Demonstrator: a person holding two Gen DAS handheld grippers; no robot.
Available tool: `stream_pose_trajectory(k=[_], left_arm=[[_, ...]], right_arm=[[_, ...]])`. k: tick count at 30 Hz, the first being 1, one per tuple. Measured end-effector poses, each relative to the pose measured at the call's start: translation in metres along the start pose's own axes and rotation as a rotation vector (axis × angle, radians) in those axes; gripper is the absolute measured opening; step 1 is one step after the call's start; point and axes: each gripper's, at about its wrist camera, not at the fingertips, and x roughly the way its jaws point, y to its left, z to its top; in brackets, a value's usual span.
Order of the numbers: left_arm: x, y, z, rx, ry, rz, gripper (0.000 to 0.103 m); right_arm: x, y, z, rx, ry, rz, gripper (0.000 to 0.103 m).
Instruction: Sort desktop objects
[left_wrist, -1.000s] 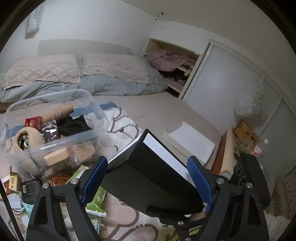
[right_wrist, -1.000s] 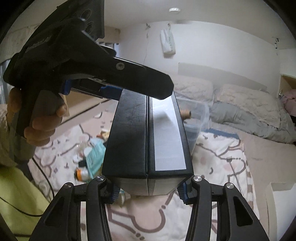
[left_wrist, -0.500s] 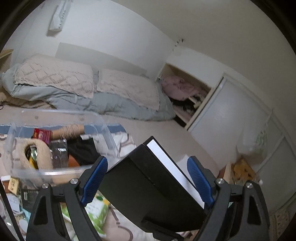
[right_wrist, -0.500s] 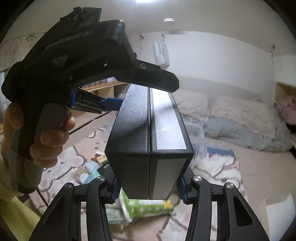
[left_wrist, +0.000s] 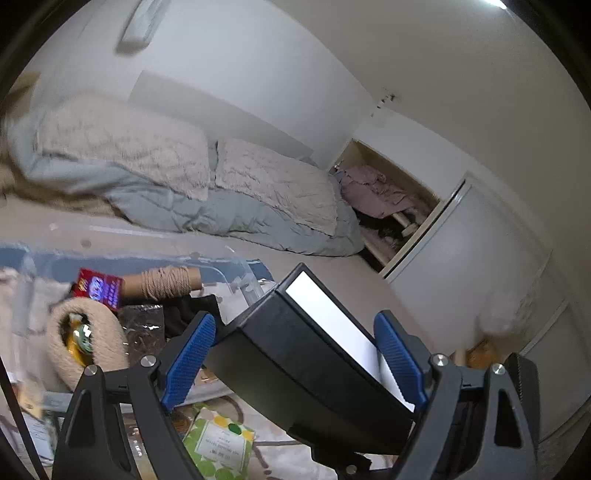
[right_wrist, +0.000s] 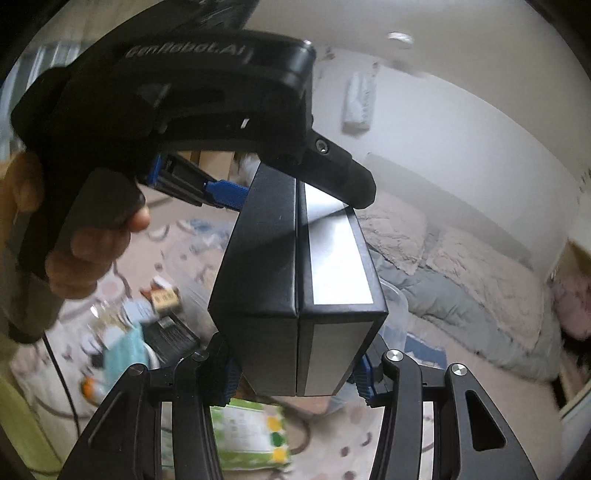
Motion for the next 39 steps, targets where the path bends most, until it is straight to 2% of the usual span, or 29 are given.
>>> stream_pose_trajectory(k=[4,7,12,19,24,27,32,35,39], left_arm=[[0.015,0.036,0.011,-0.109,0.004,-0.068,0.087],[0.025,0.059,0.020,-0.172,-0.004,-0.105,0.087],[0.048,0.087,0.030,-0.229,0.009,-0.167,0.087],[0.060,0.120,0.035,-0.229,0.020,-0.116,0.087],[0.051,0.136,0.039,-0.210,-0.002,-0.075,0.087],[0.044,0.141,0.042,-0.205,-0.014,-0.080,0.087],[0.039,0.143,0.046,-0.185,-0.024,-0.075,0.087],[0.037,0.143,0.046,-0.173,-0.024,-0.070,0.087],[0.033,0.145,0.045,-0.179,-0.031,-0.066,0.087]], right_arm=[[0.033,-0.006,-0.001,-0.006,0.030,0.000,0.050],[0.043,0.000,-0.008,0.045,0.038,-0.005,0.050],[0.083,-0.015,-0.013,0.162,0.091,-0.030,0.050],[0.127,-0.050,-0.026,0.312,0.230,-0.096,0.050],[0.162,-0.080,-0.031,0.417,0.438,-0.146,0.050],[0.191,-0.078,-0.029,0.400,0.517,-0.193,0.050],[0.213,-0.078,-0.023,0.345,0.589,-0.254,0.050],[0.231,-0.081,-0.026,0.354,0.629,-0.261,0.050],[0.229,-0.086,-0.029,0.401,0.650,-0.235,0.050]])
